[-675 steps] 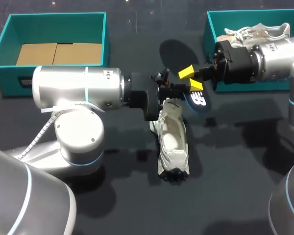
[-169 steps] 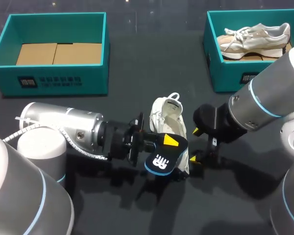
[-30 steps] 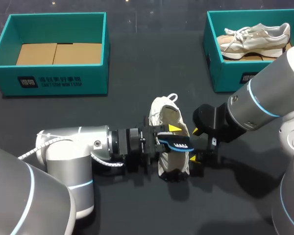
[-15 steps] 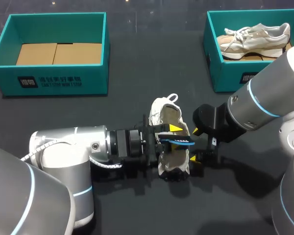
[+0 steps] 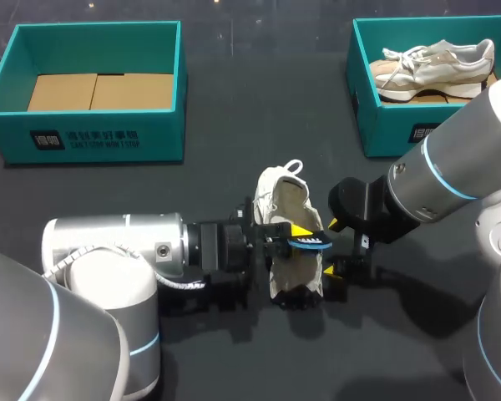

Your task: Take the shoe out of the shoebox, open the shoe tongue, remove and reinsert the insole, then place the shoe into the shoebox

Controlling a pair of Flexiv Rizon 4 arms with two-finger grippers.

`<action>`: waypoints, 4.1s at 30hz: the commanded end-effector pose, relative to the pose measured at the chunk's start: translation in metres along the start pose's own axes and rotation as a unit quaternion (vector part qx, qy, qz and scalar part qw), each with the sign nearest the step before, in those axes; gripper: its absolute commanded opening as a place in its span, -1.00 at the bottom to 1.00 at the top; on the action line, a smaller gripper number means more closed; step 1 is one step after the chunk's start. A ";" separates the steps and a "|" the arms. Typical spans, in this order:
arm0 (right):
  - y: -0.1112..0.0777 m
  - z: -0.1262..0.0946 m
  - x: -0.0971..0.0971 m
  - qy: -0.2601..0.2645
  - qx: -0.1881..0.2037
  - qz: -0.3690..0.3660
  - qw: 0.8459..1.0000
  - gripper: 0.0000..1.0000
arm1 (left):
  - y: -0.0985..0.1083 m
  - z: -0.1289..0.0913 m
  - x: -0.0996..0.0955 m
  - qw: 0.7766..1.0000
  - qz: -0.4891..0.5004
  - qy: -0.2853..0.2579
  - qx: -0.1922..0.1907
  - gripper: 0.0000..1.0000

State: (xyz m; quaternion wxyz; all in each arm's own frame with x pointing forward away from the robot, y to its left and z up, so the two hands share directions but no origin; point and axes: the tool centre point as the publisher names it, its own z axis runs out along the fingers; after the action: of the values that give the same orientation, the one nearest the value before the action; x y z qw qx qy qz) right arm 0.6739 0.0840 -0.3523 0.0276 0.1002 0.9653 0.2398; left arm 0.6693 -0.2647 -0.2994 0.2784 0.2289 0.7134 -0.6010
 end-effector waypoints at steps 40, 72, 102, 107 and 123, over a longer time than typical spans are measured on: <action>-0.001 0.000 0.001 -0.001 -0.001 0.000 1.000 1.00 | 0.016 -0.001 -0.002 1.000 -0.016 0.006 0.004 -0.50; -0.001 0.000 0.001 -0.001 -0.001 0.000 1.000 1.00 | 0.042 0.011 0.007 0.999 0.047 0.022 -0.013 -1.00; -0.001 0.000 0.001 -0.001 -0.001 0.000 1.000 1.00 | -0.007 0.002 0.006 0.997 0.048 0.028 0.045 -0.88; -0.001 0.000 0.001 -0.001 -0.001 0.000 1.000 1.00 | 0.005 0.010 0.010 0.997 0.056 0.034 0.038 -1.00; -0.001 0.000 0.001 -0.001 -0.001 0.000 1.000 1.00 | 0.044 0.012 0.009 0.998 0.048 0.036 -0.016 -1.00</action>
State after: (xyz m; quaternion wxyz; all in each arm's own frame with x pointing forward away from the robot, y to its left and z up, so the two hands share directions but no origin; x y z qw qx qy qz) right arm 0.6738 0.0841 -0.3527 0.0278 0.1003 0.9651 0.2401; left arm 0.6907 -0.2668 -0.3377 0.2869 0.2794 0.7180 -0.5692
